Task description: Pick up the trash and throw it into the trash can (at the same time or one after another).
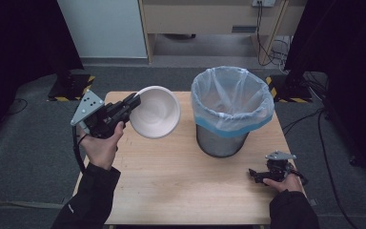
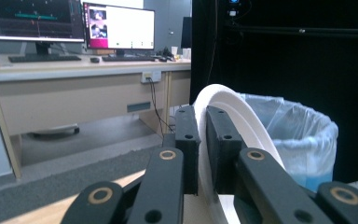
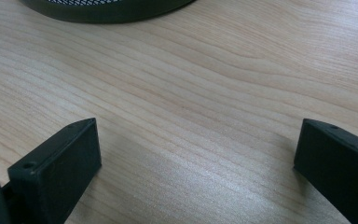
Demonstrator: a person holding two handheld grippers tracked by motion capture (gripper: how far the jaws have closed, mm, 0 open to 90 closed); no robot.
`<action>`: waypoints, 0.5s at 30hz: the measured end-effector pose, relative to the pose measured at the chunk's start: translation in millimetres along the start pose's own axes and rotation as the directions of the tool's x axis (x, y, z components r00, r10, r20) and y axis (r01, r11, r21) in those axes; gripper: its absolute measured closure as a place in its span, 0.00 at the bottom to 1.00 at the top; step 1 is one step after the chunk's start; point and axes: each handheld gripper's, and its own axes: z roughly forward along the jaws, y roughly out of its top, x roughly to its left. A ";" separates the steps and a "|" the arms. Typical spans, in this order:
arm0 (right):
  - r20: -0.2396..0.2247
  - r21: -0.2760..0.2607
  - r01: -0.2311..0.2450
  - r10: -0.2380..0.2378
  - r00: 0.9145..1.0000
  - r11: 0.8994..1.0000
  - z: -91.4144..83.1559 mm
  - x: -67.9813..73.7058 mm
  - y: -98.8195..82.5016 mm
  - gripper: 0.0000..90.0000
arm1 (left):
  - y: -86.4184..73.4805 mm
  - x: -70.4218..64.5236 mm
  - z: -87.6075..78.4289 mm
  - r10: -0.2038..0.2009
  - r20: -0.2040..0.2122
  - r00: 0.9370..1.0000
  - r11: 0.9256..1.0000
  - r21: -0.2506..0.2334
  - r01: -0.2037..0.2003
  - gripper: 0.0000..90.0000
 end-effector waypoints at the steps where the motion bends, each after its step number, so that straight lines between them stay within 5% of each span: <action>1: 0.000 0.000 0.000 0.000 1.000 1.000 0.0 0.0 0.0 0.01 | 2.8 -0.8 1.3 0.004 -0.001 1.000 1.000 -0.001 -0.004 0.93; 15: 0.000 -0.001 -0.003 0.003 1.000 1.000 0.1 0.1 0.0 0.01 | 39.2 -18.0 32.8 0.044 0.017 0.999 0.998 -0.051 -0.044 0.93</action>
